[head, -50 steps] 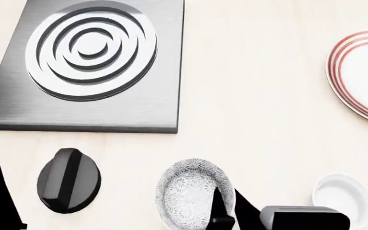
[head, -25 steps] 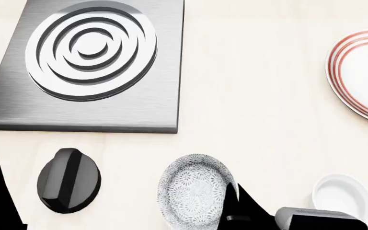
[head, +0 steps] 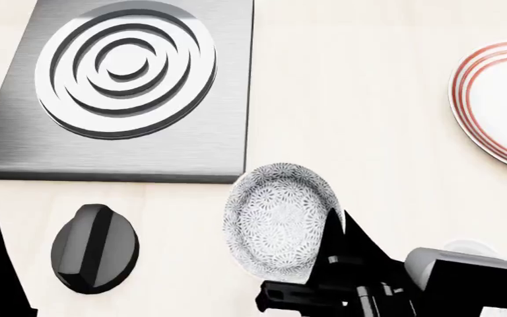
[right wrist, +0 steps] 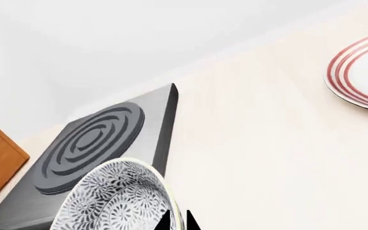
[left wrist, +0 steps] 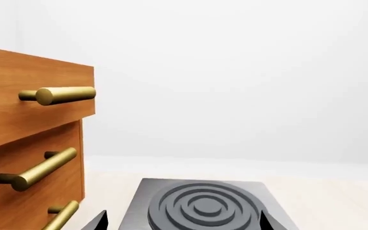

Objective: Pick the akita bowl next to the ramekin and place it on the plate.

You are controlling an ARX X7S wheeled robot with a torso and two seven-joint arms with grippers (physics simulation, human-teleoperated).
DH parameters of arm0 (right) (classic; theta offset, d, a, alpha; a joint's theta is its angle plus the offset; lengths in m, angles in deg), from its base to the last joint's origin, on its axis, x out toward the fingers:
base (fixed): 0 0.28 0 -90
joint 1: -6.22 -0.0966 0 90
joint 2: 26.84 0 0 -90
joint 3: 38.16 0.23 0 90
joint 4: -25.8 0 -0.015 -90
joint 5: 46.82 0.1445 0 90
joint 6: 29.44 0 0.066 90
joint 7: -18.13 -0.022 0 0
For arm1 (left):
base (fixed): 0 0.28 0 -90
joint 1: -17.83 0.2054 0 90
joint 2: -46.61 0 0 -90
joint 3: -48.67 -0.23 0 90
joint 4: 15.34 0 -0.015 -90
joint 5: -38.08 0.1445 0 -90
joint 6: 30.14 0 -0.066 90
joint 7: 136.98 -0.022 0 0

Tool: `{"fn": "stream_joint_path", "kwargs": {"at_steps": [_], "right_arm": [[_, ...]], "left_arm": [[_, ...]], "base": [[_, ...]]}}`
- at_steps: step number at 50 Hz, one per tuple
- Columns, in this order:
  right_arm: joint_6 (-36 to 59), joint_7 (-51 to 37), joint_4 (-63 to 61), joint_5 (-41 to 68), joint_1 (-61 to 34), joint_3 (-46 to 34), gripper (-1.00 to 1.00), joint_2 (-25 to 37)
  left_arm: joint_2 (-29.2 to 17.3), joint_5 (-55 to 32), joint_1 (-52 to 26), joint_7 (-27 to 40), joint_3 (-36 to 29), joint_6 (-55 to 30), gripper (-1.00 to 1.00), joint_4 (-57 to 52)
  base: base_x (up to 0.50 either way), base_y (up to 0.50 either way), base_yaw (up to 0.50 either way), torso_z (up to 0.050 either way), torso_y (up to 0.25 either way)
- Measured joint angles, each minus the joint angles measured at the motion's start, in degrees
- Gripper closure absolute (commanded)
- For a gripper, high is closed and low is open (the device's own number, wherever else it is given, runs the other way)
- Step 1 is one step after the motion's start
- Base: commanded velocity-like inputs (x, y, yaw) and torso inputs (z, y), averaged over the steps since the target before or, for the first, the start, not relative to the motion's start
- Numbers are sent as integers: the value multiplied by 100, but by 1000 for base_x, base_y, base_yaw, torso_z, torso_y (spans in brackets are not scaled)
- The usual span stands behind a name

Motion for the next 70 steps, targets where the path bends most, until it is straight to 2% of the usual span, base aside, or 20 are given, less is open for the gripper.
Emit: {"fn": "stream_joint_path", "kwargs": {"at_steps": [33, 70], "right_arm": [[447, -562, 1051, 605, -1756, 268, 100, 33], [402, -891, 3232, 691, -3433, 610, 100, -73]], "left_arm": [[-34, -5, -30, 35, -72, 32, -100, 23], [-58, 62, -12, 43, -181, 164, -100, 164]], "base": [[0, 0, 0, 0, 0], [0, 0, 0, 0, 0]]}}
